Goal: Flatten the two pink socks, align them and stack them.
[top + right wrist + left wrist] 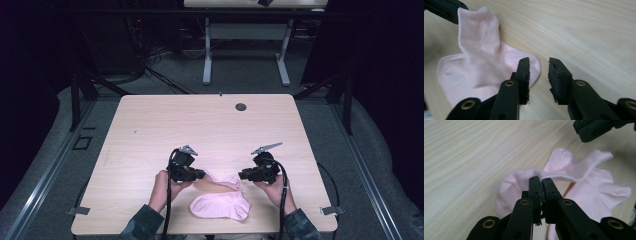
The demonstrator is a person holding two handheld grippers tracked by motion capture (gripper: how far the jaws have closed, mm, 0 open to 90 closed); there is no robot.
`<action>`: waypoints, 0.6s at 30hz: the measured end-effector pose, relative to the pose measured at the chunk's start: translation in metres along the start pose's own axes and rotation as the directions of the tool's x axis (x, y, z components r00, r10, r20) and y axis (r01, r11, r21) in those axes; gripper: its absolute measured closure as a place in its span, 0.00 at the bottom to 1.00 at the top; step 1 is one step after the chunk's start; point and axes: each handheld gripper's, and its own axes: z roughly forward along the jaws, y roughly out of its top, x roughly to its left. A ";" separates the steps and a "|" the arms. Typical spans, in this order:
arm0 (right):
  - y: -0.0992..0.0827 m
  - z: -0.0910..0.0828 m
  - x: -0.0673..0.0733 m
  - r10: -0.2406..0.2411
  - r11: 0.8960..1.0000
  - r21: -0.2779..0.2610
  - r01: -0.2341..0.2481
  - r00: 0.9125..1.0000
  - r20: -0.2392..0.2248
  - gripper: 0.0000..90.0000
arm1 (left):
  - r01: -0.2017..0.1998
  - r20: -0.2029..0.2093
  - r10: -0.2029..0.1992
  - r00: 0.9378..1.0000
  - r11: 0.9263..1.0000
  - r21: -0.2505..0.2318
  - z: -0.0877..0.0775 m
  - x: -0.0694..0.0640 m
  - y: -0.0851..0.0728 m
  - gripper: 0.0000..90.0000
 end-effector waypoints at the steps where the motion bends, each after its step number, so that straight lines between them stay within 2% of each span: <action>1: 0.001 0.001 0.001 -0.010 1.000 -0.002 0.010 1.000 0.029 0.72 | 0.012 0.005 -0.012 1.000 1.000 -0.003 0.002 0.003 0.001 0.97; 2: -0.001 -0.003 0.006 -0.070 0.997 -0.036 0.070 0.997 0.017 0.67 | 0.019 0.008 -0.019 1.000 1.000 -0.005 0.002 0.004 0.001 0.98; 3: -0.001 -0.003 0.006 -0.070 0.997 -0.036 0.070 0.997 0.017 0.67 | 0.024 0.014 -0.024 1.000 1.000 -0.005 0.002 0.005 0.002 0.98; 4: -0.006 -0.011 0.019 -0.147 0.985 -0.090 0.149 0.989 0.023 0.59 | 0.023 0.010 -0.023 1.000 1.000 -0.003 0.002 0.003 0.001 0.98; 5: -0.009 -0.014 0.027 -0.201 0.974 -0.101 0.202 0.979 0.018 0.56 | 0.020 0.012 -0.020 1.000 1.000 -0.001 0.002 0.002 0.001 0.98; 6: -0.009 -0.014 0.027 -0.201 0.974 -0.101 0.202 0.979 0.018 0.56 | 0.020 0.012 -0.020 1.000 1.000 -0.001 0.002 0.002 0.001 0.98; 8: -0.016 -0.017 0.044 -0.293 0.950 -0.110 0.293 0.956 0.016 0.49 | 0.025 0.007 -0.025 1.000 1.000 -0.003 0.003 0.001 0.000 0.98; 9: -0.021 -0.013 0.059 -0.364 0.926 -0.098 0.365 0.931 0.031 0.47 | 0.027 0.007 -0.027 1.000 1.000 -0.004 0.002 0.001 0.000 0.98; 10: -0.021 -0.013 0.059 -0.364 0.926 -0.098 0.365 0.931 0.031 0.46 | 0.029 0.007 -0.029 1.000 1.000 -0.006 0.002 0.001 -0.001 0.98; 11: -0.024 -0.009 0.065 -0.390 0.916 -0.084 0.391 0.920 0.033 0.45 | 0.033 0.006 -0.033 0.999 0.999 -0.010 0.002 0.000 -0.001 0.98; 12: -0.027 0.003 0.072 -0.417 0.907 -0.032 0.420 0.906 0.077 0.51 | 0.031 0.008 -0.031 0.999 0.999 -0.011 0.002 0.000 -0.001 0.98; 13: -0.028 0.007 0.071 -0.418 0.906 -0.029 0.421 0.905 0.083 0.58 | 0.028 0.007 -0.028 1.000 1.000 -0.010 0.002 0.000 -0.002 0.98; 14: -0.028 0.007 0.071 -0.418 0.906 -0.029 0.421 0.905 0.083 0.58 | 0.027 0.004 -0.027 1.000 1.000 -0.007 0.001 0.000 -0.002 0.98; 16: -0.029 0.012 0.068 -0.413 0.908 -0.032 0.418 0.905 0.102 0.84 | 0.024 0.003 -0.024 1.000 1.000 0.001 0.001 0.000 -0.005 0.98; 18: -0.030 0.008 0.064 -0.390 0.917 -0.057 0.395 0.917 0.077 0.92 | 0.027 0.018 -0.027 0.999 1.000 0.007 -0.003 -0.002 -0.009 0.99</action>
